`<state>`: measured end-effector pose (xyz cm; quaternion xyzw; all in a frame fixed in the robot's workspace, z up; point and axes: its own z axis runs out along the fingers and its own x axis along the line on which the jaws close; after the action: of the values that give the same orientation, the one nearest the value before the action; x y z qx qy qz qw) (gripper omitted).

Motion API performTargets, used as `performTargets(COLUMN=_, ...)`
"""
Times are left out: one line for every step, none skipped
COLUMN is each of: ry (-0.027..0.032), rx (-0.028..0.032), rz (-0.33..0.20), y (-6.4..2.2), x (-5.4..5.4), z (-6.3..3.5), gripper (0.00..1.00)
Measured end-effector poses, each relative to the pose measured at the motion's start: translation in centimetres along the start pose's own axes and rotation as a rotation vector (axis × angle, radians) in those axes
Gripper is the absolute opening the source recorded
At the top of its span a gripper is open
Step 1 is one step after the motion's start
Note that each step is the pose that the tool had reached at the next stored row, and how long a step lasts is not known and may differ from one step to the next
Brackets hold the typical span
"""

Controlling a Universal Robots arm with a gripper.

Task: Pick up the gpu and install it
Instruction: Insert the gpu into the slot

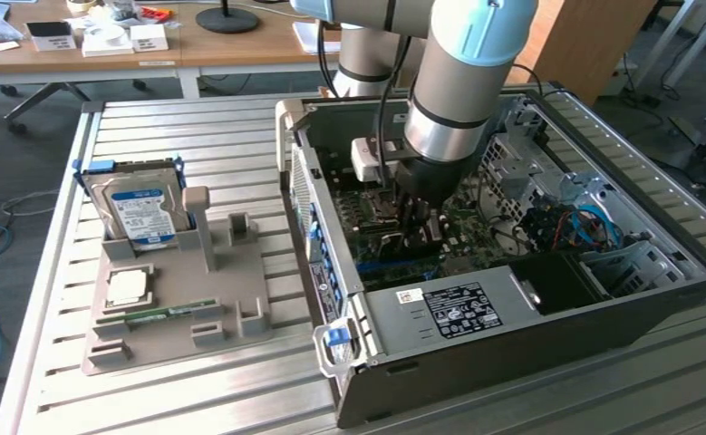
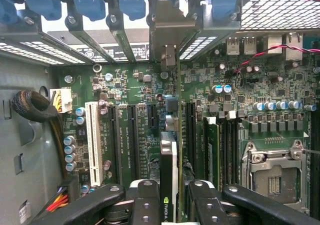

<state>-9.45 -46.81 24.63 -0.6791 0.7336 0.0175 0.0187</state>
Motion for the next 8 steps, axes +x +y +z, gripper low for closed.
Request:
performTargets(ry=0.0001, rx=-0.0001, rz=0.000, y=0.00, x=0.00, z=-0.01, gripper=0.27)
performTargets(ry=0.0003, rx=-0.0002, rz=0.000, y=0.00, x=0.00, z=-0.03, gripper=0.27)
performTargets(ry=0.0006, rx=-0.0003, rz=0.000, y=0.00, x=0.00, z=-0.05, gripper=0.27)
performTargets(ry=0.0006, rx=-0.0002, rz=0.000, y=0.00, x=0.00, z=-0.05, gripper=0.27)
performTargets(ry=0.0006, rx=-0.0002, rz=0.000, y=0.00, x=0.00, z=-0.05, gripper=0.27)
performTargets(ry=0.0005, rx=-0.0002, rz=0.000, y=0.00, x=0.00, z=-0.05, gripper=0.27)
performTargets(ry=0.0006, rx=-0.0002, rz=0.000, y=0.00, x=0.00, z=-0.06, gripper=0.27)
performTargets(ry=0.0007, rx=-0.0003, rz=0.000, y=0.00, x=0.00, z=-0.06, gripper=0.27)
